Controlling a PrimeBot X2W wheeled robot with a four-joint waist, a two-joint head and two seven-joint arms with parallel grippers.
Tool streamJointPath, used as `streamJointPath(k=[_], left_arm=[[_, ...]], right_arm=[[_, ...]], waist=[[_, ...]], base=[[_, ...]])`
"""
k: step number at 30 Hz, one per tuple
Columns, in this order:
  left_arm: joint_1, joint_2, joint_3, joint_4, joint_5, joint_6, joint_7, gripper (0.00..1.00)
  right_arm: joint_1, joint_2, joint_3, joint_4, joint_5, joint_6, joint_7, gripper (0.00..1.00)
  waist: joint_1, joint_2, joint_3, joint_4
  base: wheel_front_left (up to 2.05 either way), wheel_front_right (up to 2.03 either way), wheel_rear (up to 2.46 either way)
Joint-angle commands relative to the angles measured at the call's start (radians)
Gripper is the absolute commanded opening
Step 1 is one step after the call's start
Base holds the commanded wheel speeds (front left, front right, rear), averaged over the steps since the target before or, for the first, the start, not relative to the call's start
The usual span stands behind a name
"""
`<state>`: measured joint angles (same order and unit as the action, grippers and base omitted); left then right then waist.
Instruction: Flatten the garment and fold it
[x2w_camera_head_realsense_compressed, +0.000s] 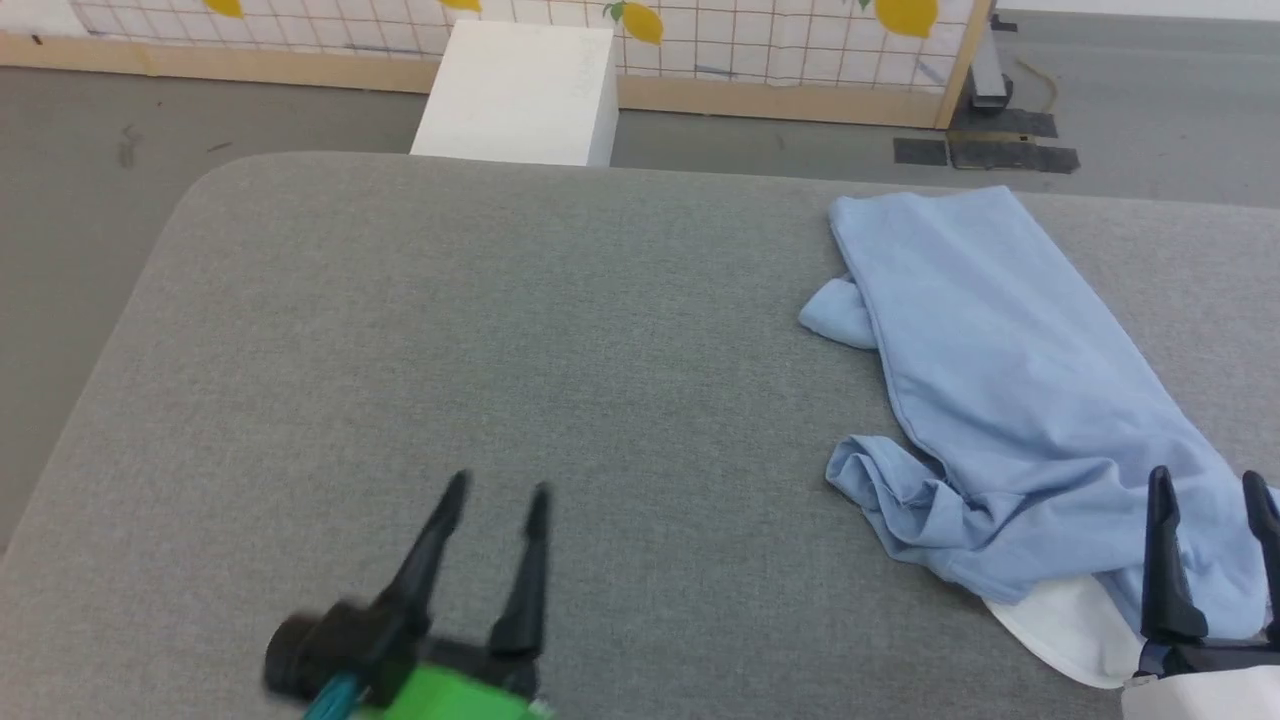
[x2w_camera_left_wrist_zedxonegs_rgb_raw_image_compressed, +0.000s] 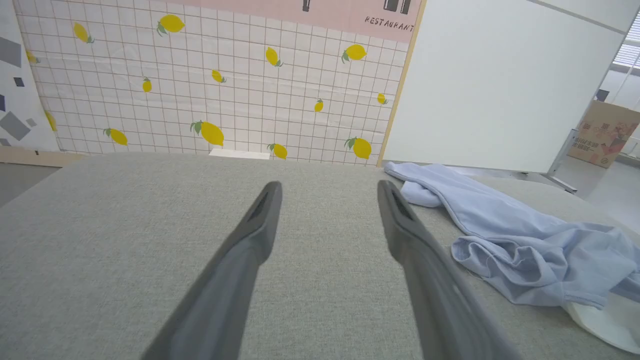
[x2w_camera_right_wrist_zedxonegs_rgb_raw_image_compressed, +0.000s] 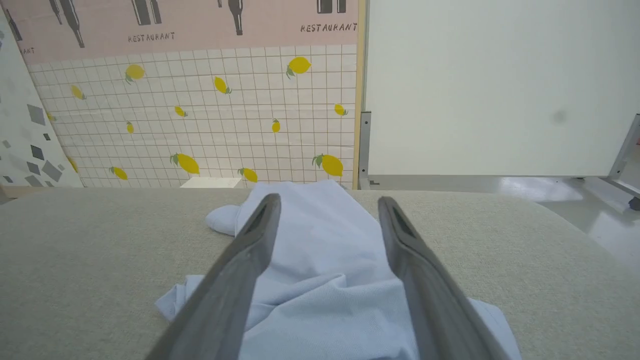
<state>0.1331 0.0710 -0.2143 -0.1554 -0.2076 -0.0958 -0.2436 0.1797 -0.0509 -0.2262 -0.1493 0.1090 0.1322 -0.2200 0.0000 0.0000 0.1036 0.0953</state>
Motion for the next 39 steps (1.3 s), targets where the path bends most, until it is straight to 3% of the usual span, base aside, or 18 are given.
streamJointPath(k=[1, 9, 19, 29, 38, 39], left_arm=[[-0.071, 0.016, -0.024, 0.0, 0.017, -0.012, 0.029, 1.0], [-0.484, 0.082, -0.291, 0.092, 0.004, -0.034, 0.337, 1.0], [-0.874, 0.071, -0.659, 0.399, -0.231, -0.035, 0.525, 1.0], [-1.023, 0.062, -0.821, 0.616, -0.43, -0.035, 0.623, 1.0], [-1.047, 0.071, -0.906, 0.698, -0.5, -0.035, 0.65, 1.0], [-1.044, 0.07, -0.915, 0.703, -0.508, -0.035, 0.637, 0.15]], right_arm=[[-0.006, 0.001, -0.002, -0.009, 0.006, -0.002, -0.002, 1.0], [-0.012, 0.001, -0.015, -0.041, 0.024, -0.002, 0.001, 1.0], [-0.069, 0.001, -0.022, -0.07, 0.03, -0.002, 0.015, 1.0], [-0.113, 0.001, -0.017, -0.053, 0.048, -0.002, 0.002, 1.0], [-0.128, 0.001, -0.014, -0.026, 0.071, -0.002, -0.013, 1.0], [-0.13, 0.001, -0.013, -0.023, 0.073, -0.002, -0.015, 1.0]], waist=[[0.0, 0.0, 0.009, 0.003], [0.0, 0.0, 0.079, -0.01], [0.0, 0.0, 0.212, -0.073], [0.0, 0.0, 0.295, -0.142], [0.0, 0.0, 0.313, -0.175], [0.0, 0.0, 0.314, -0.178]], base=[[0.0, 0.0, 0.0], [0.0, 0.0, 0.0], [0.0, 0.0, 0.0], [0.0, 0.0, 0.0], [0.0, 0.0, 0.0], [0.0, 0.0, 0.0]])
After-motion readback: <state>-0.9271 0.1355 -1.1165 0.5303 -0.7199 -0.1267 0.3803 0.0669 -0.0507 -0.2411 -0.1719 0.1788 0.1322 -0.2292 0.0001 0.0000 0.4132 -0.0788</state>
